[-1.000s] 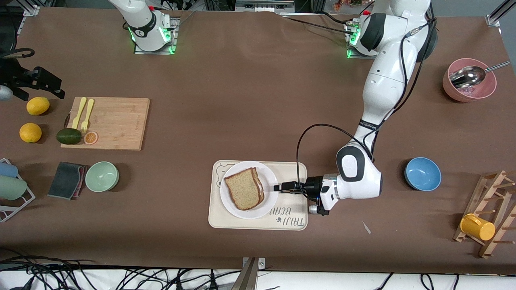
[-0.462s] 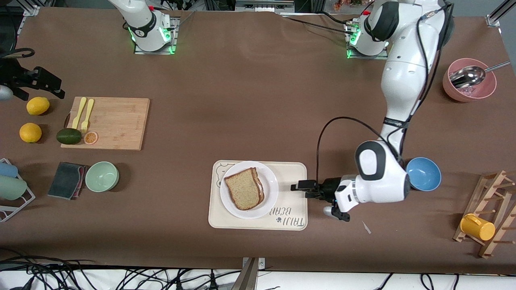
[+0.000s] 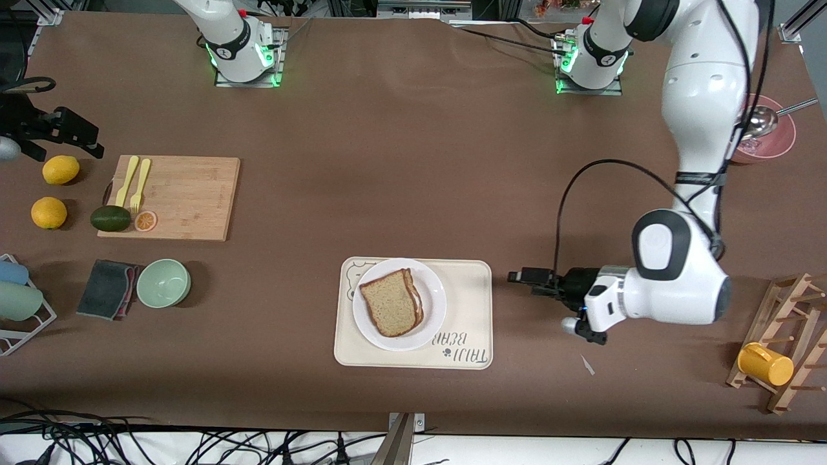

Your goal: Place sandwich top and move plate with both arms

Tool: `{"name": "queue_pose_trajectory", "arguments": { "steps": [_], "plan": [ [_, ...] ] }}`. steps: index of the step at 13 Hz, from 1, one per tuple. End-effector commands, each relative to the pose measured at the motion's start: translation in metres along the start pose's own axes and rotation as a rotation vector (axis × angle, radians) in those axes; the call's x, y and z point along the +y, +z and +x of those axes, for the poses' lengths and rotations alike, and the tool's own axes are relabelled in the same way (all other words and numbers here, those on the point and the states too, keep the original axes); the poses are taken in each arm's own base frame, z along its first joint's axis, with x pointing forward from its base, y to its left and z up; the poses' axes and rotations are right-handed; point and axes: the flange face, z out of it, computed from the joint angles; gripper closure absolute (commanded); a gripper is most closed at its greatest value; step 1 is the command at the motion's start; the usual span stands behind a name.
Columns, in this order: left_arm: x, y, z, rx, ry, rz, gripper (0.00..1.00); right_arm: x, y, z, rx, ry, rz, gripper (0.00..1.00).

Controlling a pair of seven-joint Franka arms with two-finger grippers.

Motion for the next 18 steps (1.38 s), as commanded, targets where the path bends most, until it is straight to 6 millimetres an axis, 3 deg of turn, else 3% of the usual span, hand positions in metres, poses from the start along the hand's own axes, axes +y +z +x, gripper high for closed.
{"name": "queue_pose_trajectory", "arguments": {
  "steps": [1,2,5,11,16,18],
  "plan": [
    [0.015,-0.040,-0.022,-0.033,-0.007,0.179,0.00,-0.002,-0.004,-0.003,0.015,0.009,0.010,0.00],
    [0.026,-0.062,-0.031,-0.040,0.014,0.247,0.00,-0.001,-0.006,-0.006,0.005,0.012,0.011,0.00],
    [0.022,-0.122,-0.071,-0.151,-0.045,0.399,0.00,0.001,-0.003,-0.004,0.000,0.017,0.014,0.00],
    [0.020,-0.171,-0.104,-0.223,-0.112,0.625,0.00,0.000,-0.004,-0.003,0.001,0.016,0.013,0.00],
    [0.056,-0.212,-0.134,-0.125,-0.185,0.696,0.00,-0.001,-0.004,-0.003,0.001,0.012,0.013,0.00],
    [0.058,-0.235,-0.160,-0.107,-0.196,0.695,0.00,-0.001,-0.004,-0.003,0.001,0.012,0.013,0.00]
  ]
}}
